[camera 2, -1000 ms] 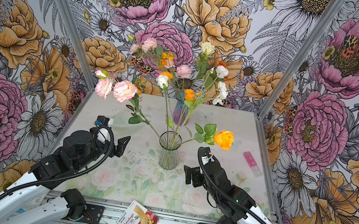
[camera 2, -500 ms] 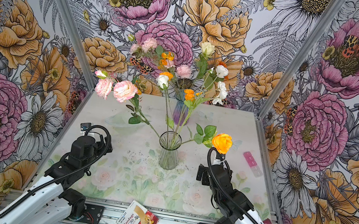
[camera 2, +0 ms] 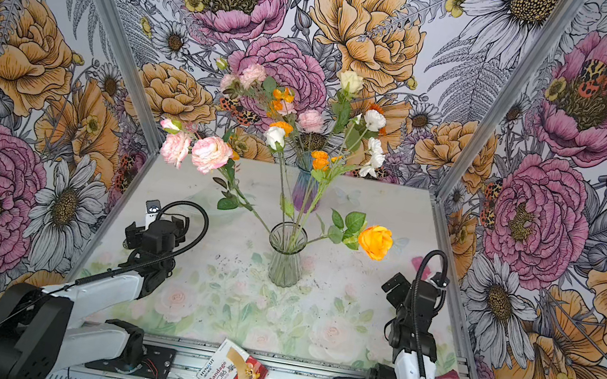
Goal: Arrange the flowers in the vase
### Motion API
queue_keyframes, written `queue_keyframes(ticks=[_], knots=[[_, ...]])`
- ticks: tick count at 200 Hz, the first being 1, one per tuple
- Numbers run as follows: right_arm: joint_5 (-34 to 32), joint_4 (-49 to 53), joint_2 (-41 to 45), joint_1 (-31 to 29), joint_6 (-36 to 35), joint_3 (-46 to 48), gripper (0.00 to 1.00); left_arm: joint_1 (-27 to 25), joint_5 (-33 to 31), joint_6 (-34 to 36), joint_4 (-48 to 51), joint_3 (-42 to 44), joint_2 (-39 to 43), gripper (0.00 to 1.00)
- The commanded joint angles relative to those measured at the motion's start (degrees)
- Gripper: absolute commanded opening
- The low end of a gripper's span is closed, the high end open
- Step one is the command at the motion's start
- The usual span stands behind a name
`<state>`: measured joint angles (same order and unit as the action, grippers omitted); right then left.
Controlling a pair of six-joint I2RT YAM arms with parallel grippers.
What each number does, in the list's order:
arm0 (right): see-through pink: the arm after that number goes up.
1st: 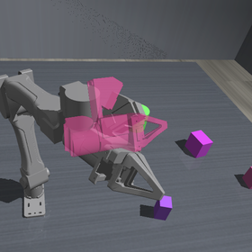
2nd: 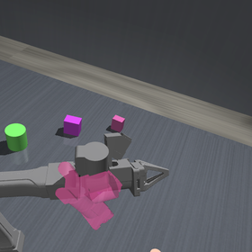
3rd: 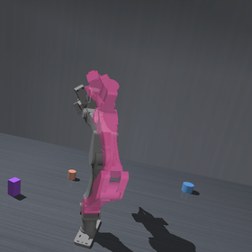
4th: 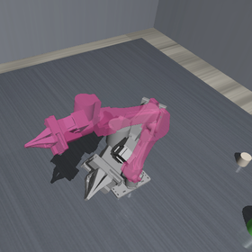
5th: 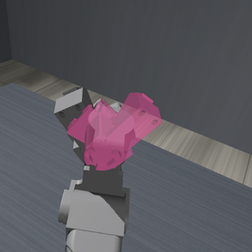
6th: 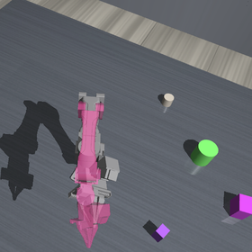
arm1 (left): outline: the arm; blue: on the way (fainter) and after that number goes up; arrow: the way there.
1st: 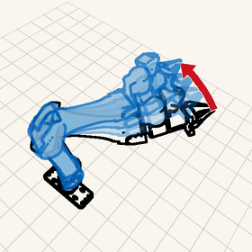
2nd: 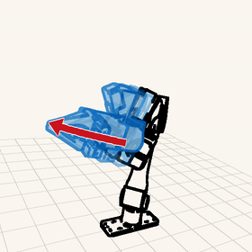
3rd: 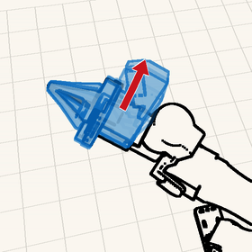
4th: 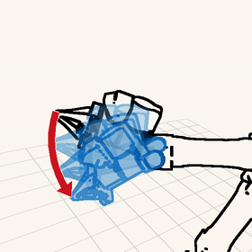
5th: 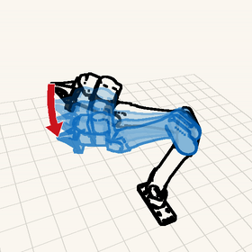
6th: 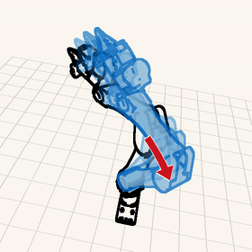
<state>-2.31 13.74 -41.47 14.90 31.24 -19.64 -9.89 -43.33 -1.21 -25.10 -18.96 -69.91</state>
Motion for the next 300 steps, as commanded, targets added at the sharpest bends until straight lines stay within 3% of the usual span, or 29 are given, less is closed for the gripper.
queue_keyframes(ticks=[1, 15, 38, 66, 121, 129, 150, 169, 199, 221, 236, 274, 300], knots=[[8.36, -10.79, -5.12, 4.70, -0.57, -0.54, 1.00, 4.19, 6.33, 4.82, -8.99, -2.82, -4.01, 0.99], [8.24, -18.60, -9.11, 5.50, -3.67, 0.12, 1.00, 7.13, 11.51, 3.52, -8.90, -4.44, -6.03, 0.99], [2.43, -31.74, -14.71, 5.58, -7.55, 3.35, 0.99, 10.94, 21.01, 0.80, -14.02, -3.30, -7.09, 0.99], [3.83, -45.93, -21.89, 5.76, -6.92, 6.61, 1.00, 11.68, 26.77, 2.59, -14.35, -2.89, -6.56, 0.99], [8.52, -75.91, -40.73, 4.94, -8.08, 7.36, 1.00, 8.86, 28.05, 6.27, -19.16, 0.55, -4.75, 0.99], [12.32, -80.01, -43.49, 5.18, -8.01, 6.93, 1.00, 9.12, 27.43, 6.76, -19.61, 0.59, -5.00, 0.99], [14.90, -76.07, -42.38, 4.53, -9.89, 5.40, 0.99, 10.09, 27.64, 6.38, -18.99, -0.03, -5.42, 0.99], [18.01, -80.58, -43.33, 1.53, -14.48, 6.41, 0.99, 10.24, 28.49, 6.40, -19.11, 0.01, -5.53, 0.99], [13.23, -85.31, -45.22, -6.32, -23.00, 8.65, 1.00, 8.85, 30.94, 8.12, -24.23, 4.28, -2.87, 0.99], [11.57, -86.79, -47.96, -7.42, -23.94, 8.22, 1.00, 9.61, 38.38, 5.65, -27.71, 6.25, -2.23, 0.99], [10.82, -87.12, -48.46, -7.26, -23.28, 7.91, 0.99, 9.92, 38.24, 4.66, -32.09, 7.50, -3.43, 0.99], [8.71, -79.09, -47.12, -6.80, -21.58, 4.79, 1.00, 11.65, 35.43, 1.20, -24.85, 5.22, -1.84, 0.99], [4.25, -92.05, -46.56, -6.85, -20.79, 11.96, 0.99, 11.69, 27.00, 0.56, -7.72, 0.92, 2.39, 0.99]])
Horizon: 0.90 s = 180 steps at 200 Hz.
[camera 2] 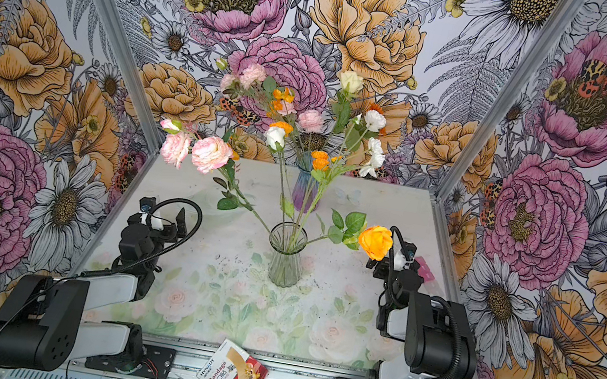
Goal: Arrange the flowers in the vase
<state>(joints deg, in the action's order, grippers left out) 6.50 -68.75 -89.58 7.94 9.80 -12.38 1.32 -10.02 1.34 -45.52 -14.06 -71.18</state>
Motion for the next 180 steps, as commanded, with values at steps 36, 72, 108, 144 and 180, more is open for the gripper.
queue_keyframes(ticks=[36, 72, 108, 144, 180], knots=[[-7.96, -2.14, 14.24, -0.16, 2.00, 7.96, 0.99, 0.05, -8.22, -1.55, 9.99, -3.06, 3.64, 0.99], [-3.29, 11.91, 17.51, -0.56, -3.49, 2.22, 0.99, 0.25, 3.50, -2.82, -9.15, -2.07, -8.00, 0.99], [1.35, -5.43, 5.83, -1.32, -3.12, 4.42, 0.99, 1.41, 5.43, -3.52, -27.21, 2.64, -17.91, 0.99], [2.91, -3.33, 0.33, -1.70, -3.94, 0.50, 0.99, 1.58, 4.01, -4.33, -16.90, -2.65, -17.47, 0.99], [1.77, 16.85, 1.25, -3.38, -5.51, -9.44, 1.00, -0.75, 6.85, -0.26, -7.70, -7.73, -17.44, 0.99]])
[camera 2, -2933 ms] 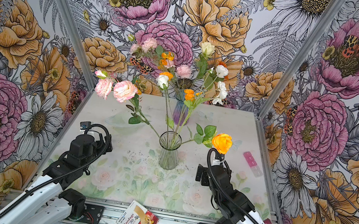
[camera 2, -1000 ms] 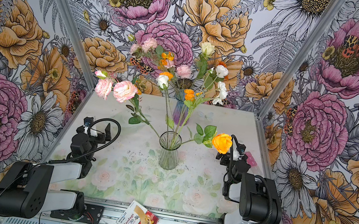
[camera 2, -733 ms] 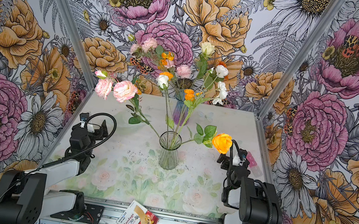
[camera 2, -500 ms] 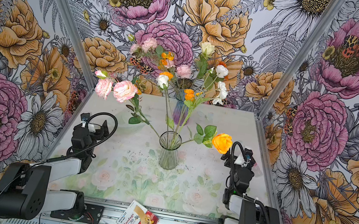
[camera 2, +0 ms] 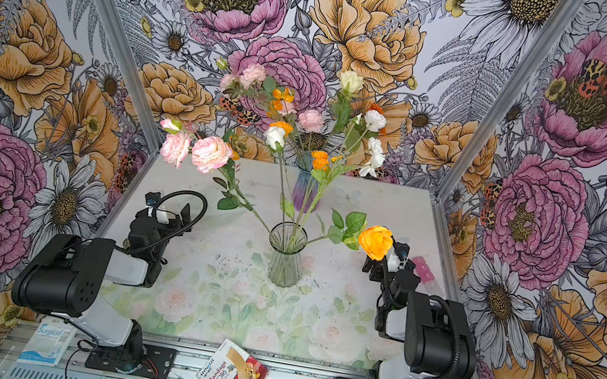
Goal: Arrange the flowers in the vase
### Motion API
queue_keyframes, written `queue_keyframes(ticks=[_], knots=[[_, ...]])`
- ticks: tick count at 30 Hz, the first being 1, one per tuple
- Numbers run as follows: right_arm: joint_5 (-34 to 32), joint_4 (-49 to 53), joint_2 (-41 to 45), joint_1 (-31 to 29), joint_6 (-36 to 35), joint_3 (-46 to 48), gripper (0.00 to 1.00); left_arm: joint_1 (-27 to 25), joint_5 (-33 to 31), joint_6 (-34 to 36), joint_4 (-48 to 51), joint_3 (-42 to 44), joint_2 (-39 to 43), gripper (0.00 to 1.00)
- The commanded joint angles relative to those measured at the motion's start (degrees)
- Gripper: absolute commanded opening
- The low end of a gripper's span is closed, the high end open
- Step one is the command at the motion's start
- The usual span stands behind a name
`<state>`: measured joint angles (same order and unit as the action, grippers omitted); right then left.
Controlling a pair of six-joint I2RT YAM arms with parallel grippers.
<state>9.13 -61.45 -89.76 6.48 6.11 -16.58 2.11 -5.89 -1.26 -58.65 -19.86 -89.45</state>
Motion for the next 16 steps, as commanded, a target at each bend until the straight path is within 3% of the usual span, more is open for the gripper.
queue_keyframes(ticks=[1, 16], knots=[[-0.90, 9.66, 1.51, -2.00, -1.86, -5.23, 1.00, -1.60, 2.64, 2.41, 5.59, -1.94, 0.89, 0.99], [-4.19, 5.83, 1.70, -2.01, -0.78, -2.96, 1.00, -2.41, 1.11, 3.03, 4.62, -1.59, 0.68, 0.99]])
